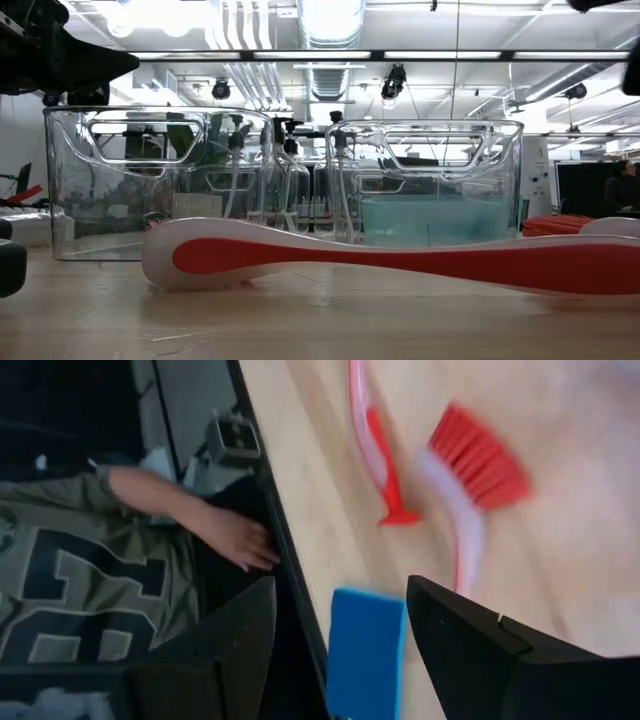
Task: Pick & Place Kitchen Sink Supplies
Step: Put the blue sponge into the green bin
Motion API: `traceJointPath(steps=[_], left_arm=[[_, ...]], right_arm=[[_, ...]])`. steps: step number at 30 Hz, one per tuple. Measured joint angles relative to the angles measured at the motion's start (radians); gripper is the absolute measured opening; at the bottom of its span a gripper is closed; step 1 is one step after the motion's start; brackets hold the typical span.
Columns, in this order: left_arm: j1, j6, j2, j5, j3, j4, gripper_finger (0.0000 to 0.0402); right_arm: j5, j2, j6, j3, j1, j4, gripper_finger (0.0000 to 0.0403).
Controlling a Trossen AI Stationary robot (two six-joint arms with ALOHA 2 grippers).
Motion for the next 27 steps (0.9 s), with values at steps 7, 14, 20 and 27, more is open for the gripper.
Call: traceJointPath(steps=[7,14,20,27], left_arm=[[0.0,0.0,0.0,0.0,0.0,-0.001,0.0003],[0.0,0.0,0.0,0.0,0.0,-0.003,0.0003],[0.0,0.0,0.001,0.0,0.0,-0.011,0.0003],[0.0,0.0,0.003,0.0,0.0,-0.018,0.0003]], right_arm=[[-0.005,0.193,0.047,0.101,0.084,-0.004,0.0219],[-0.042,0.39,0.048,0.264,0.142,-0.116,0.0219],[-0.085,0.536,0.069,0.38,0.178,-0.204,0.0219],[-0.084,0.637,0.082,0.43,0.2,-0.291,0.0219]])
